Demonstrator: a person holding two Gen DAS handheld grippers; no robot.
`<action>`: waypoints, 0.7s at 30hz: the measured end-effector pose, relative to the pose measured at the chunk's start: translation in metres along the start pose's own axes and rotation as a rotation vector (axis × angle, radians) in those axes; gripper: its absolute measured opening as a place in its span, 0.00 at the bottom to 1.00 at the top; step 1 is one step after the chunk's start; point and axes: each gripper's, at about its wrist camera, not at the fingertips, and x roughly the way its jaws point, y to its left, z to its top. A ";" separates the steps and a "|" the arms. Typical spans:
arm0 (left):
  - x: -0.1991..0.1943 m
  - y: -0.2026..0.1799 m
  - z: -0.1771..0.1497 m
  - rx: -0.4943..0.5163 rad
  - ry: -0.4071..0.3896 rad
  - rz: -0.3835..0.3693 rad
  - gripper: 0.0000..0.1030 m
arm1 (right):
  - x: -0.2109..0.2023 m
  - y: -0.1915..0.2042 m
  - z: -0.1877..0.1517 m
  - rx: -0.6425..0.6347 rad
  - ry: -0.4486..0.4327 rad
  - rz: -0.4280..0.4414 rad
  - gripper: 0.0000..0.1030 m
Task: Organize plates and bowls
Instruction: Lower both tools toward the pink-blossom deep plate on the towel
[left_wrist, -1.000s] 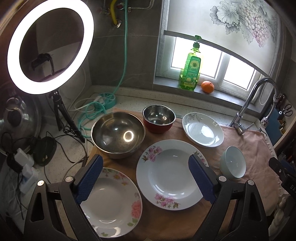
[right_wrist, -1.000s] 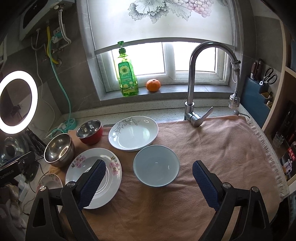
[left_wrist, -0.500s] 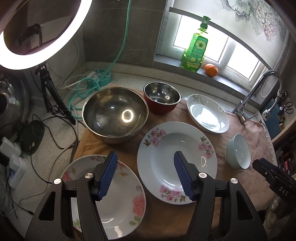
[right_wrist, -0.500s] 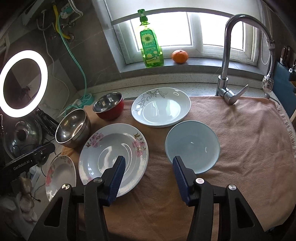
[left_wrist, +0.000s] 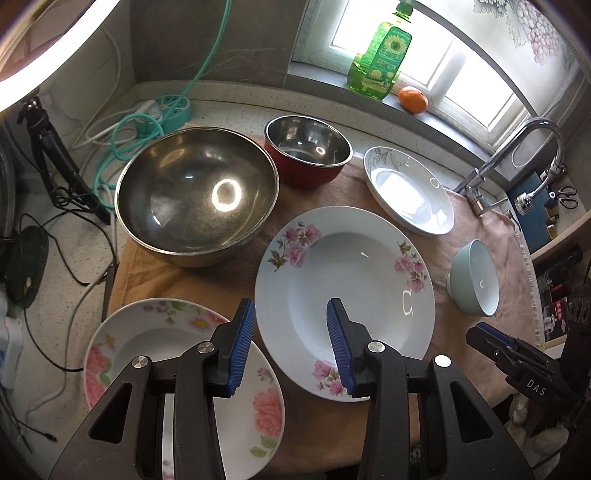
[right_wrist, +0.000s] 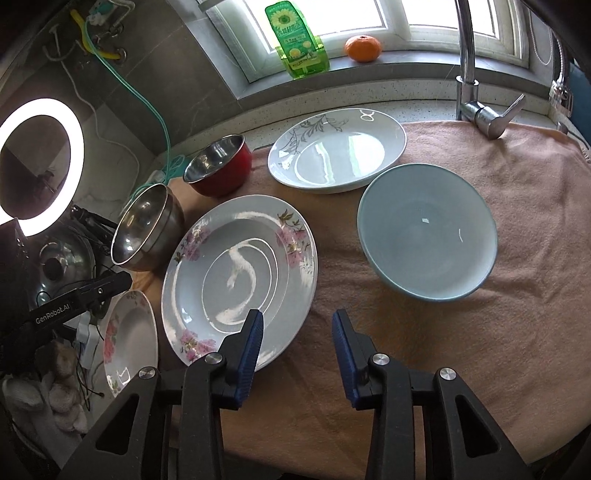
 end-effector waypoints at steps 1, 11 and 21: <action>0.004 0.003 0.001 -0.010 0.017 -0.007 0.37 | 0.003 -0.001 0.000 0.011 0.007 0.005 0.33; 0.024 0.006 0.009 0.008 0.063 -0.017 0.37 | 0.025 -0.008 -0.001 0.084 0.050 0.015 0.25; 0.037 0.007 0.012 0.009 0.086 -0.009 0.37 | 0.038 -0.012 0.005 0.112 0.046 -0.004 0.20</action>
